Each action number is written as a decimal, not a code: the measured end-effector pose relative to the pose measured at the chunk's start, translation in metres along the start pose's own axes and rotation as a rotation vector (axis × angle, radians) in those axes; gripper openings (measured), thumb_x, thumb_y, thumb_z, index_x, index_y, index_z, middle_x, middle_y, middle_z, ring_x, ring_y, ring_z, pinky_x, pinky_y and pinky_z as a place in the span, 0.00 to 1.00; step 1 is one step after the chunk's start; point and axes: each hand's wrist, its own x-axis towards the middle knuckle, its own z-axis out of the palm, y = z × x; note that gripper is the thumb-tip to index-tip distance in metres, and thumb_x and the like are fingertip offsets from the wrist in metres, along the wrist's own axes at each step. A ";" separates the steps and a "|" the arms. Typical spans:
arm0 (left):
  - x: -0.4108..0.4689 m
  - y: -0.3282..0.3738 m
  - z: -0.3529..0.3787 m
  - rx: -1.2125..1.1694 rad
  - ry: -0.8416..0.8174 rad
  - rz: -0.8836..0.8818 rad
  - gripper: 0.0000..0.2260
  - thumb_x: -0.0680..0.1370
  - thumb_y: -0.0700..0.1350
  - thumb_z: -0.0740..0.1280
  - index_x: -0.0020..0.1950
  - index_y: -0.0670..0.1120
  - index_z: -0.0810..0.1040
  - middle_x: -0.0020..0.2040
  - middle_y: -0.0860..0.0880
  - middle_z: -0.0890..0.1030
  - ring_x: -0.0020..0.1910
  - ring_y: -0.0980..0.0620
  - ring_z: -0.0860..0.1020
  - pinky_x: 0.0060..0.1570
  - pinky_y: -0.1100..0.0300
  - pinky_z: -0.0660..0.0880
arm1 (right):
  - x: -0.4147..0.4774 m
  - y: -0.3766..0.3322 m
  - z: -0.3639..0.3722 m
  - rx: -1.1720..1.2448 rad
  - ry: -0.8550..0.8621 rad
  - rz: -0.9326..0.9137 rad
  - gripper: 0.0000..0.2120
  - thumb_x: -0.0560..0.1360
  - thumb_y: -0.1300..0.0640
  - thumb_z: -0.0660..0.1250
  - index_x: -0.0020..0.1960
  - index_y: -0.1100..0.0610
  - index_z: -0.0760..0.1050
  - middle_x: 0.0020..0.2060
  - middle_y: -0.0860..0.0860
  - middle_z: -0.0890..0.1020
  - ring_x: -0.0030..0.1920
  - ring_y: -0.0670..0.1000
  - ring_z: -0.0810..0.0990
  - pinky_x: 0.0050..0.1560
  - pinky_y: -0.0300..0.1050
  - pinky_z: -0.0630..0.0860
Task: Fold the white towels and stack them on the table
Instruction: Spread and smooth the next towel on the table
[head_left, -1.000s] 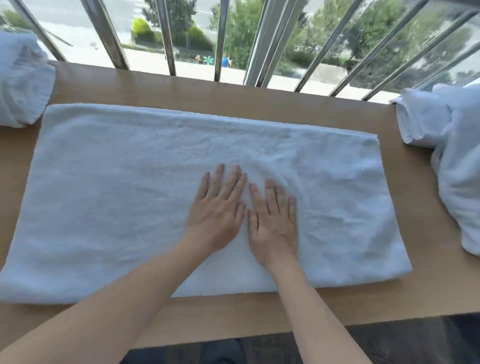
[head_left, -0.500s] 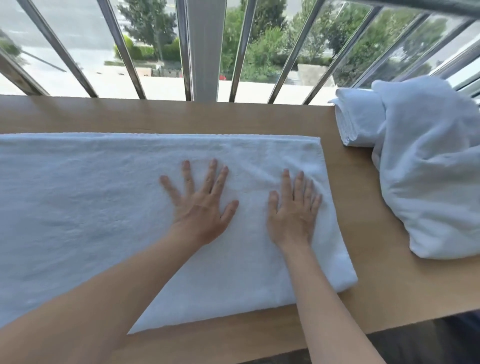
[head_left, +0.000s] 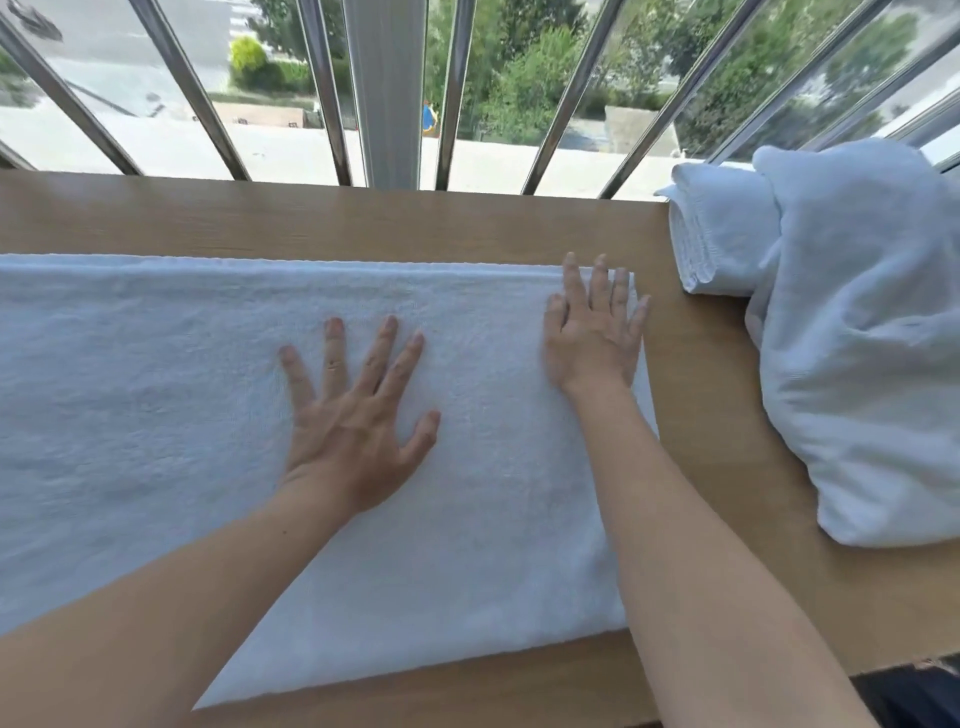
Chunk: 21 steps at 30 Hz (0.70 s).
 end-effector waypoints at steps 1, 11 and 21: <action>0.000 0.000 0.000 -0.006 0.000 0.002 0.35 0.78 0.69 0.45 0.83 0.56 0.46 0.83 0.54 0.47 0.80 0.35 0.42 0.71 0.26 0.41 | -0.010 -0.010 0.003 0.039 0.035 -0.015 0.27 0.84 0.45 0.42 0.82 0.44 0.43 0.82 0.49 0.42 0.80 0.52 0.37 0.77 0.60 0.32; 0.002 -0.004 0.004 -0.009 0.009 0.014 0.35 0.78 0.69 0.46 0.82 0.58 0.45 0.83 0.55 0.46 0.80 0.37 0.40 0.72 0.27 0.40 | -0.064 0.001 0.021 -0.017 0.015 -0.100 0.28 0.82 0.39 0.41 0.81 0.40 0.38 0.81 0.46 0.39 0.80 0.49 0.36 0.78 0.56 0.34; 0.000 -0.006 0.002 -0.030 0.010 0.027 0.37 0.76 0.70 0.43 0.82 0.58 0.44 0.83 0.54 0.44 0.80 0.38 0.38 0.72 0.27 0.38 | -0.194 -0.006 0.051 0.048 0.030 -0.080 0.28 0.82 0.39 0.43 0.81 0.39 0.41 0.82 0.48 0.43 0.81 0.51 0.39 0.79 0.56 0.38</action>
